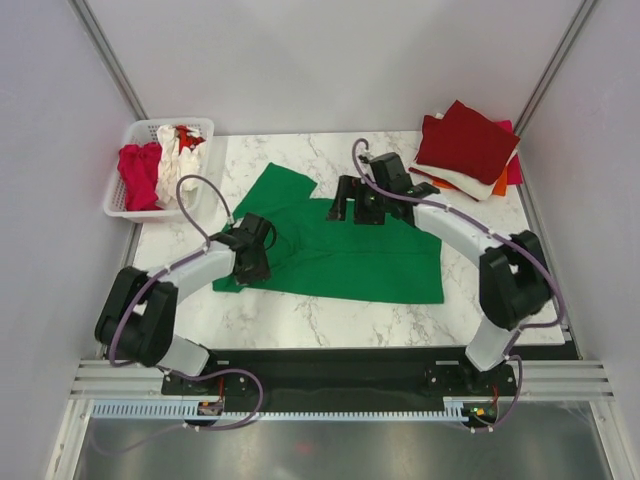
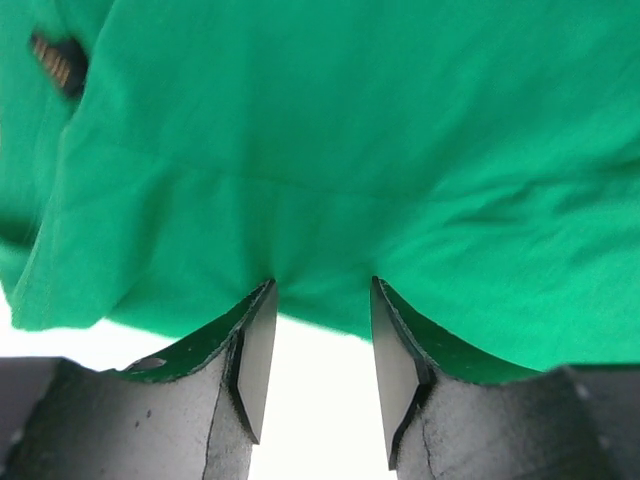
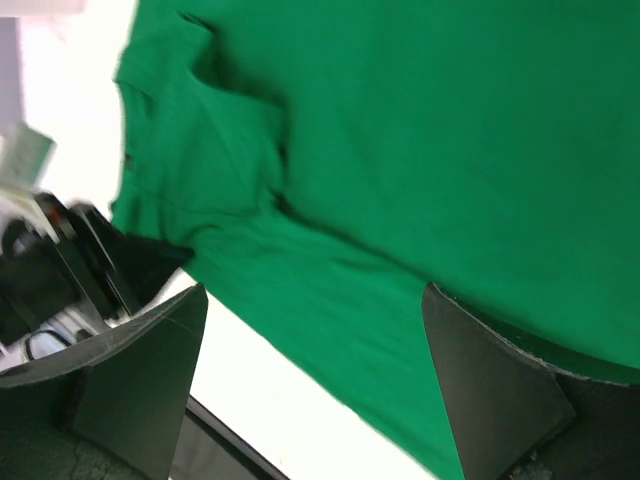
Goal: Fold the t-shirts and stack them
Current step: Fold the tshirt
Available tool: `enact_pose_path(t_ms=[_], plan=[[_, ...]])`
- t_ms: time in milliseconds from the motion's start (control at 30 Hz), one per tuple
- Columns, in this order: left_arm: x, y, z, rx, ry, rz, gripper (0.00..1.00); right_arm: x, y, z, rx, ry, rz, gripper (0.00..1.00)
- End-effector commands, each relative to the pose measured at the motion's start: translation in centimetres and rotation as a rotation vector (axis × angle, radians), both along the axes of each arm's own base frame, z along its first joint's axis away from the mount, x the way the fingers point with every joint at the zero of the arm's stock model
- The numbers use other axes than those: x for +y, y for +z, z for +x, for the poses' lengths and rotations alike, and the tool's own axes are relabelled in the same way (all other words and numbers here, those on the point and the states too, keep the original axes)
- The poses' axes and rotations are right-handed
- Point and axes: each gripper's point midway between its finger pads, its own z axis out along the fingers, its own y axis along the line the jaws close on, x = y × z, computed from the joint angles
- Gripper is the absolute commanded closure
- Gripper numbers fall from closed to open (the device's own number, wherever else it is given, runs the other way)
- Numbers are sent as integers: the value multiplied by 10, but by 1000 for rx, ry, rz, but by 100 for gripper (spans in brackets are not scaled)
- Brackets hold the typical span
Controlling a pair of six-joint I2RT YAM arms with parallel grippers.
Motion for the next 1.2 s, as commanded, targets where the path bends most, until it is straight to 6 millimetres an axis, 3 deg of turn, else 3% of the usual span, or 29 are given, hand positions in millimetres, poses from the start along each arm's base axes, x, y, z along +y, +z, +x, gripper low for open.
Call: enact_pose_path(t_ms=[0,33,100,133,167,200,233,333,400,433,600,700,733,767,900,967,1000,1067,1100,1167], plan=[[7,11,-24,-12,60,-45,50,63,8,10,-13,135,85,4],[8,13,-25,-20,60,-49,50,85,4,12,-9,167,89,5],[11,11,-31,-20,60,-49,50,108,1,10,-2,206,102,5],[11,12,-33,-24,60,-51,50,122,9,13,-22,227,119,5],[13,9,-37,-16,60,-47,50,138,-8,6,8,258,111,6],[16,3,-42,0,60,-39,50,150,-2,7,-4,279,128,6],[16,2,-43,6,60,-37,50,160,-21,4,24,293,113,7],[15,3,-41,4,59,-37,50,177,-43,10,37,308,101,8],[15,3,-42,4,59,-37,50,180,-48,19,29,301,94,9],[15,3,-42,2,59,-39,50,177,-62,23,39,293,74,9],[13,11,-38,-28,58,-53,50,159,-94,45,50,250,14,8],[7,39,-24,-127,56,-102,50,142,-117,49,83,237,-24,8],[10,43,-34,-94,92,-106,47,138,-122,51,88,236,-29,8],[11,57,-25,-142,97,-100,46,137,-123,50,94,246,-27,7],[15,92,-6,-256,100,-86,41,150,-84,44,51,344,54,5],[13,106,5,-285,94,-86,41,152,-45,43,-1,369,102,3],[12,110,9,-292,96,-86,41,155,-14,35,-28,402,149,2],[11,115,21,-301,104,-69,41,153,17,26,-53,417,191,2],[12,115,24,-297,109,-60,41,145,42,15,-81,416,206,2],[14,107,34,-277,132,-32,41,130,59,9,-110,369,201,2]])
